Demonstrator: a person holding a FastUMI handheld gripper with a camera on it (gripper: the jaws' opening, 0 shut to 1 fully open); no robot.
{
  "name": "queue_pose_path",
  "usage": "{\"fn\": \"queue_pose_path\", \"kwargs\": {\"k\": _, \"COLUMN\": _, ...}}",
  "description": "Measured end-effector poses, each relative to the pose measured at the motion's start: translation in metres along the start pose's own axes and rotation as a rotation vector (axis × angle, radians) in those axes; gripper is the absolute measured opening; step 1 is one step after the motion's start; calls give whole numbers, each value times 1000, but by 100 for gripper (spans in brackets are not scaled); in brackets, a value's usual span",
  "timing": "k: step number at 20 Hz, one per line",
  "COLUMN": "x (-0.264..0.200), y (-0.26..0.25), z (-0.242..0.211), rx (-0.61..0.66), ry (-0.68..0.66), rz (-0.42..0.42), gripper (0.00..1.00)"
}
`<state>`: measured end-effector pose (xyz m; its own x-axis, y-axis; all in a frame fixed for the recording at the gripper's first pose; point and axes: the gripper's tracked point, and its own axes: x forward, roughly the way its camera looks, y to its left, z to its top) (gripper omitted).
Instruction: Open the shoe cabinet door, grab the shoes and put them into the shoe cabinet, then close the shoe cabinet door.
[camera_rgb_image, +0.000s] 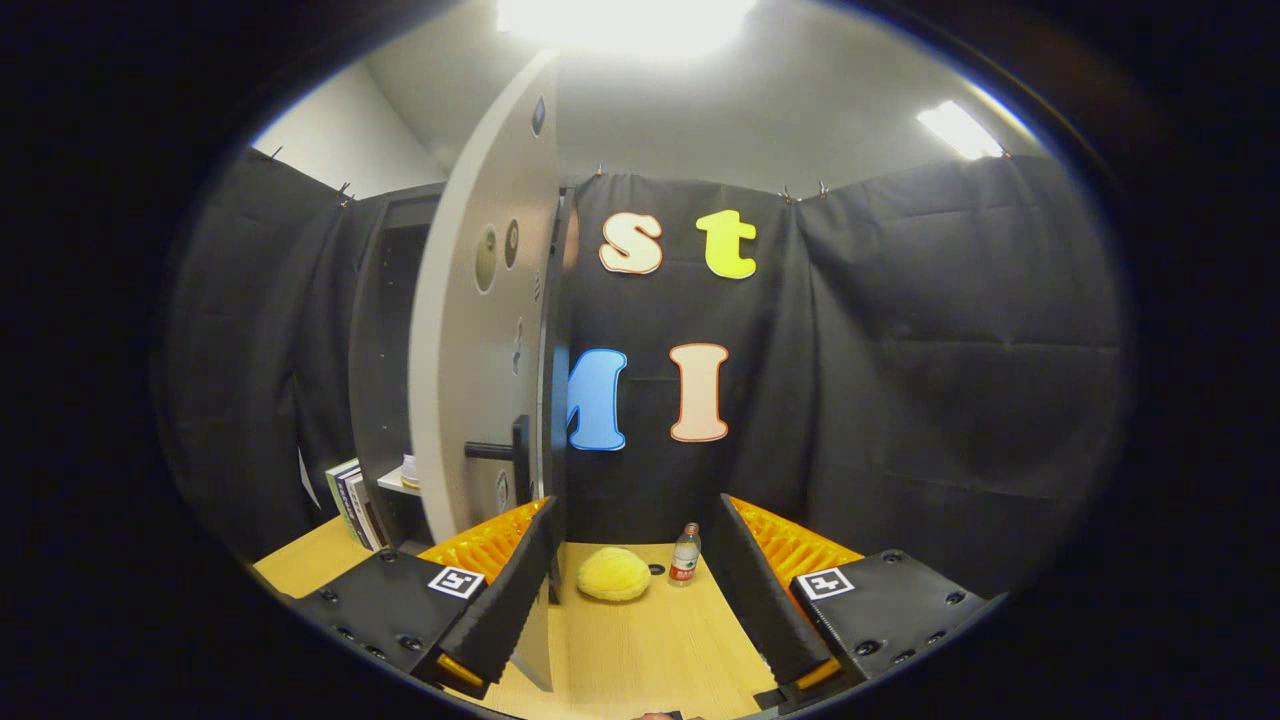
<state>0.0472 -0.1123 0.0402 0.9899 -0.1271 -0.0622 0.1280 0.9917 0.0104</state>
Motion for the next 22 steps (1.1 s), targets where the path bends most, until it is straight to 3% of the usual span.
{"fn": "queue_pose_path", "kwargs": {"k": 8, "x": 44, "y": 23, "z": -19, "rx": 88, "ry": 78, "rz": 167, "gripper": 96}}
{"fn": "queue_pose_path", "kwargs": {"k": 13, "x": 43, "y": 36, "z": -24, "rx": 47, "ry": 77, "rz": 128, "gripper": 94}}
{"fn": "queue_pose_path", "kwargs": {"k": 22, "x": 32, "y": 172, "z": -21, "rx": 64, "ry": 85, "rz": 231, "gripper": 94}}
